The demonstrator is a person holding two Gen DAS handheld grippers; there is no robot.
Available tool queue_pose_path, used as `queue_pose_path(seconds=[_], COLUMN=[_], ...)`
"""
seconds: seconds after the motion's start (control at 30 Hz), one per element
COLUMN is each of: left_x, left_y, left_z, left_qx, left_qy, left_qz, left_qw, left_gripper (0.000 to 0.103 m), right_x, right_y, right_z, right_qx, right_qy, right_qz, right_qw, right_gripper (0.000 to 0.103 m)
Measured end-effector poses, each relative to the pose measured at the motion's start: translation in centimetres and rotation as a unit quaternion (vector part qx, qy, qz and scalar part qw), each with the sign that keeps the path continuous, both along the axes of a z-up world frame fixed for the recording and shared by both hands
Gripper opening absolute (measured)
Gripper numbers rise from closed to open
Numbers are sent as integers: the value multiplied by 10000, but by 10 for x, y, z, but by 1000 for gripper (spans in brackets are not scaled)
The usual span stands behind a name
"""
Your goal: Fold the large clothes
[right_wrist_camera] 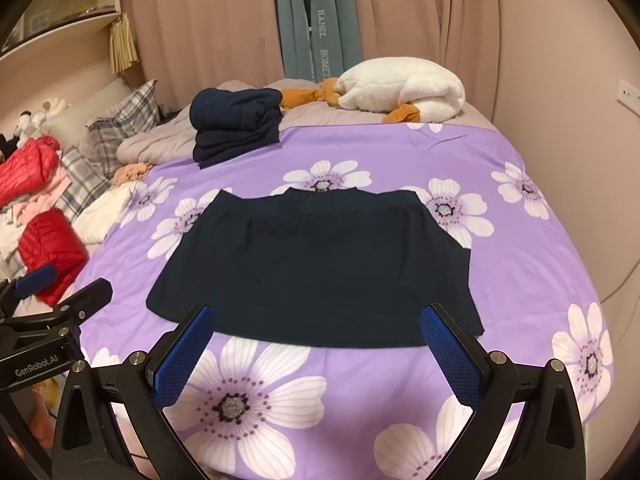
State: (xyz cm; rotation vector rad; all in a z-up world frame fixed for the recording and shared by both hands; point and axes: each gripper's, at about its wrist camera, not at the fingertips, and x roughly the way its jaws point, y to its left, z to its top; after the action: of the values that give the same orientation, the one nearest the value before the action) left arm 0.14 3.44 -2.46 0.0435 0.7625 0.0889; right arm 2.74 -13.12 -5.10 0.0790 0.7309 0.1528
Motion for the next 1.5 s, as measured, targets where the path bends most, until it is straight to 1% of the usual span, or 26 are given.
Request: queue_pose_path(seconds=[0.13,0.87,1.03,1.5], left_x=[1,-1,-2,-2], left_y=[-1,-1,-1,-5], left_z=[-3,-4,-3,-3], left_qx=[-47,-72,-30,-30], left_qy=[111,149,138,165], left_qz=[-30,21,55,20], left_qw=[9999,9999,9999,9999], left_gripper=[103,103,103,103], right_x=[-1,-2,-2,-2], right_y=[1,8,9,10], right_z=[-1,2,2,2], right_qx=[33,-7,-10,-17], right_qy=[33,-24,-20,-18], right_qz=[17,87,94,105], right_qw=[10000,10000,10000,9999], right_gripper=[102,102,102,102])
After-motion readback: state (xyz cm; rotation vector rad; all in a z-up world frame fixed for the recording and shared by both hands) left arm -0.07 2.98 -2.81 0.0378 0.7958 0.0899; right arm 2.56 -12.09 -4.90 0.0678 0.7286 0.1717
